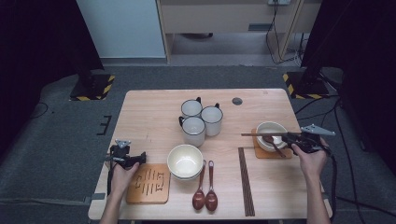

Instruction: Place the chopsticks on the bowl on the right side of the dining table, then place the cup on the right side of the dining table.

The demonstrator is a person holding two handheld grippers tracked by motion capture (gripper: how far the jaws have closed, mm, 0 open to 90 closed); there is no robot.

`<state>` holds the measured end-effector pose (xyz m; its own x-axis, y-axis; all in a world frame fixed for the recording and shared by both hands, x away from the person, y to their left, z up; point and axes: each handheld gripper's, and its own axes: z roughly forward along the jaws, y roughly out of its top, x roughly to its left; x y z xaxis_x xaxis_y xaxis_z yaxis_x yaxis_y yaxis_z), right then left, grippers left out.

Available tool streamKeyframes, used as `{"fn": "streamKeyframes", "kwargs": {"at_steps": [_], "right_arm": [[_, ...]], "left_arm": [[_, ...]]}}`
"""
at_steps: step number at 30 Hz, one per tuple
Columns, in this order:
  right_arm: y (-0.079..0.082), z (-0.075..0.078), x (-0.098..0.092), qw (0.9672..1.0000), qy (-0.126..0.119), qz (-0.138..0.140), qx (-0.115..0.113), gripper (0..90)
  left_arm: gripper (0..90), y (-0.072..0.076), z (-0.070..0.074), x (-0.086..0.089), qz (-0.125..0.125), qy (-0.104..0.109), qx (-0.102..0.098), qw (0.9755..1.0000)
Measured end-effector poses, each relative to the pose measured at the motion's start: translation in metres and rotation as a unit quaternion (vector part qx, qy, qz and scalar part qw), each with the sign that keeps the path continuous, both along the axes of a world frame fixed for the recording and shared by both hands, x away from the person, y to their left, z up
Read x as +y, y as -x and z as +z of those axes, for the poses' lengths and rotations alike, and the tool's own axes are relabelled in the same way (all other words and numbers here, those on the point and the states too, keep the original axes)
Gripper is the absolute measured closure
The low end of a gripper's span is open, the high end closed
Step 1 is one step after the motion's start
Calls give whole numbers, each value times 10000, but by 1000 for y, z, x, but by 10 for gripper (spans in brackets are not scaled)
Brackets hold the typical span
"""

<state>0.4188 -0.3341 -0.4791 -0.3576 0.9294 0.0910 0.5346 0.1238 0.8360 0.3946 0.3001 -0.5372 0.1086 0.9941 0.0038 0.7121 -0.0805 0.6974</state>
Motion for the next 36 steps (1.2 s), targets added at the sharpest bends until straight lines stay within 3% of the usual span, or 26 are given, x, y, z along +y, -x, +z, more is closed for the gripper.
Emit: {"fn": "streamKeyframes", "kwargs": {"at_steps": [8,13,18,36], "right_arm": [[2,4,0,9999,-74,14,-92,644],[5,17,3,9992,-251,98,-301,574],[7,33,8,9978,-501,256,-348,452],[19,87,30,9946,-524,446,-771,339]], "left_arm": [[0,0,0,0,1,1,0,10000],[0,0,0,0,1,1,0,10000],[0,0,0,0,0,1,0,10000],[0,0,0,0,0,1,1,10000]]}}
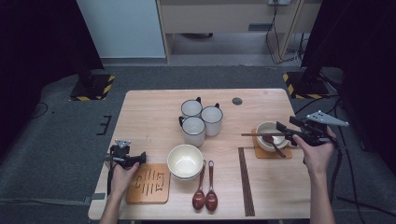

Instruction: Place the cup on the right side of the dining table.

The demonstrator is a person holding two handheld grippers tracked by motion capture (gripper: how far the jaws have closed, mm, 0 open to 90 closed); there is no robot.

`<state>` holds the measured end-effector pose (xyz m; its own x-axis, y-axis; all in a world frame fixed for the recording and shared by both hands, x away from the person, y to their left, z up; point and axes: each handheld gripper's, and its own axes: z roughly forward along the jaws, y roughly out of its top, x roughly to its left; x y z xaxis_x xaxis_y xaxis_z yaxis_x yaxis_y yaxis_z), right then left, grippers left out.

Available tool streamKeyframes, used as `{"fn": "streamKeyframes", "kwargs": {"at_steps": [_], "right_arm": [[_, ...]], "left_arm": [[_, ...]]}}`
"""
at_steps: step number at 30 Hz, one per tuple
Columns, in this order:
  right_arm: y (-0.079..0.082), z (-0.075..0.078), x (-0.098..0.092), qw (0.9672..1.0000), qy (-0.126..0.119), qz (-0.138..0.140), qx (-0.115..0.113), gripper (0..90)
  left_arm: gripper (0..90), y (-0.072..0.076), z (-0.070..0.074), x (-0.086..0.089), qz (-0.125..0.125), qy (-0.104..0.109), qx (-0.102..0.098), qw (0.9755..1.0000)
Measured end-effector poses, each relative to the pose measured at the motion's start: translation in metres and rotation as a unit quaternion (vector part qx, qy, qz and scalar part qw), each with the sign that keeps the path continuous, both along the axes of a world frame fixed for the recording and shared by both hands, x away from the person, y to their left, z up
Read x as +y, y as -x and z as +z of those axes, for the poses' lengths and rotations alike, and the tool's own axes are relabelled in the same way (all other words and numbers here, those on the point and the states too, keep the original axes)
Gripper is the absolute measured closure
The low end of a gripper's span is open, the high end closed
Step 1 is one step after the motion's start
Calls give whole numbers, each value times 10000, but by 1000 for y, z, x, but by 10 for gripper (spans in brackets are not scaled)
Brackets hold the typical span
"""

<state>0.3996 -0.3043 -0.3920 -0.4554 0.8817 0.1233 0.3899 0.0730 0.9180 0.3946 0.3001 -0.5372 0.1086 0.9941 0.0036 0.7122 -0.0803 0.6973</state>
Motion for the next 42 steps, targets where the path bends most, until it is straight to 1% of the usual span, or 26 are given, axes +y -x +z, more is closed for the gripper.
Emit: {"fn": "streamKeyframes", "kwargs": {"at_steps": [3,8,9,12,13,14,15,18,21,30,36,42], "right_arm": [[0,4,7,10000,31,60,-40,340],[-4,9,14,9999,106,111,11,339],[-6,14,19,9998,140,129,-19,339],[-8,17,24,9998,149,158,-50,339],[-11,21,30,9996,198,213,-38,339],[-11,21,30,9996,198,213,-38,339],[-14,23,36,9995,199,237,-42,339],[-20,25,44,9993,267,277,18,339],[-25,28,52,9991,284,316,42,339],[-41,36,77,9986,332,403,-6,332],[-51,39,94,9982,384,453,26,332],[-58,36,108,9979,377,524,58,339]], "left_arm": [[0,0,0,0,1,1,-1,10000],[0,0,0,0,0,1,-1,10000],[0,0,0,0,0,1,-1,10000],[0,0,0,0,0,0,-2,10000],[0,0,0,0,-1,0,-1,10000],[0,0,0,0,0,0,-2,10000],[0,0,0,0,0,0,-1,10000],[0,0,0,0,-1,0,-1,10000],[0,0,0,0,0,0,-1,10000],[0,0,0,0,-1,0,0,10000],[0,0,0,0,0,0,-1,10000],[0,0,0,0,0,0,-1,10000]]}}
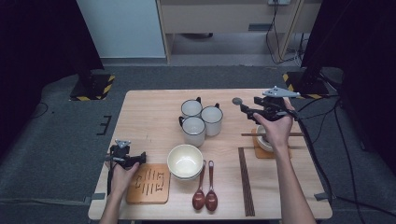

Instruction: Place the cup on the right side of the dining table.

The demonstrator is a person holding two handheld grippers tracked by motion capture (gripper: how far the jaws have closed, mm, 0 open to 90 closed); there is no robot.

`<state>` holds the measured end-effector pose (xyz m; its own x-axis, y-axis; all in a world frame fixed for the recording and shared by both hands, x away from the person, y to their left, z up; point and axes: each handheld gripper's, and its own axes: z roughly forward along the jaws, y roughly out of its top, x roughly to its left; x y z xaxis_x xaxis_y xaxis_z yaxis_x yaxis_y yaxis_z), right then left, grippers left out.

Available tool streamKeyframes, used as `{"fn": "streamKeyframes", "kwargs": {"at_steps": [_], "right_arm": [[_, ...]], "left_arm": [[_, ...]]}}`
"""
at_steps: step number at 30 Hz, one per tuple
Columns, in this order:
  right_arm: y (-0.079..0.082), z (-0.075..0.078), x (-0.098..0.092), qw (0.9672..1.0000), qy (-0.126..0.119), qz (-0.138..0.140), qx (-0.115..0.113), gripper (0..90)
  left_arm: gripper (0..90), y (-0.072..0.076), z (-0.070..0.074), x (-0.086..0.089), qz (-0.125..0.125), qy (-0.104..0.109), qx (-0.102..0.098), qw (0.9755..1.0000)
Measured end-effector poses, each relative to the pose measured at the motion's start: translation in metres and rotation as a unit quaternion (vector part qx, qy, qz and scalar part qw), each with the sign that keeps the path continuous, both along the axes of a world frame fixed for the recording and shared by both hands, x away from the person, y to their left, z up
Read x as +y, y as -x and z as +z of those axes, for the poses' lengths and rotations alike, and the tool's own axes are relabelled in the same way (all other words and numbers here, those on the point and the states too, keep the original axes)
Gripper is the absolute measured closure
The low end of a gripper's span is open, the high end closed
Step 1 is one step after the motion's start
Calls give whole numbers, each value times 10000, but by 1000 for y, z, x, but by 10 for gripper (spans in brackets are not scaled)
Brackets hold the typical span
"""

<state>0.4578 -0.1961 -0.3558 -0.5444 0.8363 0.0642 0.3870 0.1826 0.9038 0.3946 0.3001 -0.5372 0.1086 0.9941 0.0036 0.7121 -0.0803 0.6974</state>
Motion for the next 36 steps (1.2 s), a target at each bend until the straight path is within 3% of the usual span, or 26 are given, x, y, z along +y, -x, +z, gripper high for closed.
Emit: {"fn": "streamKeyframes", "kwargs": {"at_steps": [15,26,36], "right_arm": [[-21,-16,35,9998,95,105,159,398],[-33,-27,59,9993,236,137,252,390],[-46,-39,76,9981,333,133,494,401]], "left_arm": [[0,0,0,0,1,0,0,10000],[0,0,0,0,0,0,0,10000],[0,0,0,0,-1,0,0,10000]]}}
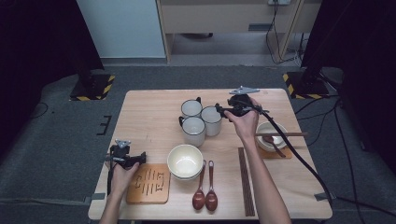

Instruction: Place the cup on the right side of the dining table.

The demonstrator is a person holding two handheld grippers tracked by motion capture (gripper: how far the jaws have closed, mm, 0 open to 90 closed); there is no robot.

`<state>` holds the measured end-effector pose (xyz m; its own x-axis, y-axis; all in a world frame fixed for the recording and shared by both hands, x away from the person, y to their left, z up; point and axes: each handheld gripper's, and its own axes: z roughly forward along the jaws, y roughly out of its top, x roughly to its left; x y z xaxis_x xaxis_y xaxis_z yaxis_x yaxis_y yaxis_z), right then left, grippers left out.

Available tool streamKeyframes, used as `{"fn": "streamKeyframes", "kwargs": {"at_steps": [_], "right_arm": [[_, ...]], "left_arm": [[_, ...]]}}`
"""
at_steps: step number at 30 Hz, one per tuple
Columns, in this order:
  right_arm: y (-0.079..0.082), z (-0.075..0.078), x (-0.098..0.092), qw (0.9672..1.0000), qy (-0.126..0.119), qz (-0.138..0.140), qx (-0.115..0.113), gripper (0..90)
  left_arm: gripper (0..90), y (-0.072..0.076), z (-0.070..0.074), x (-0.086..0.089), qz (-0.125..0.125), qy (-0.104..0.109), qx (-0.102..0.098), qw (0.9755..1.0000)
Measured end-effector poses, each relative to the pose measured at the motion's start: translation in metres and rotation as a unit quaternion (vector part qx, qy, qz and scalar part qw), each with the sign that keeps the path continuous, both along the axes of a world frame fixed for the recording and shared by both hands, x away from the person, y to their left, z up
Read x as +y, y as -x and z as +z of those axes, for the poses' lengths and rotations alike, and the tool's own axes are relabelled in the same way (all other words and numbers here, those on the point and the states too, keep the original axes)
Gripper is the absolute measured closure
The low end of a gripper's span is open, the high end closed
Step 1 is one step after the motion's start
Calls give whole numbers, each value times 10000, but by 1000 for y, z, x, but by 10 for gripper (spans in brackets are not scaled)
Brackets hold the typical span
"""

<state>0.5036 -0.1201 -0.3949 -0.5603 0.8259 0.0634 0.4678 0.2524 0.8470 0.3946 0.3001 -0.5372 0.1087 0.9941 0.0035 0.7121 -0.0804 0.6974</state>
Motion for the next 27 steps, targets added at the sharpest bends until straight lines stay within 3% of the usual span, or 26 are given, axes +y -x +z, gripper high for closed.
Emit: {"fn": "streamKeyframes", "kwargs": {"at_steps": [27], "right_arm": [[-26,-44,17,9971,316,-177,662,435]], "left_arm": [[0,0,0,0,1,1,0,10000]]}}
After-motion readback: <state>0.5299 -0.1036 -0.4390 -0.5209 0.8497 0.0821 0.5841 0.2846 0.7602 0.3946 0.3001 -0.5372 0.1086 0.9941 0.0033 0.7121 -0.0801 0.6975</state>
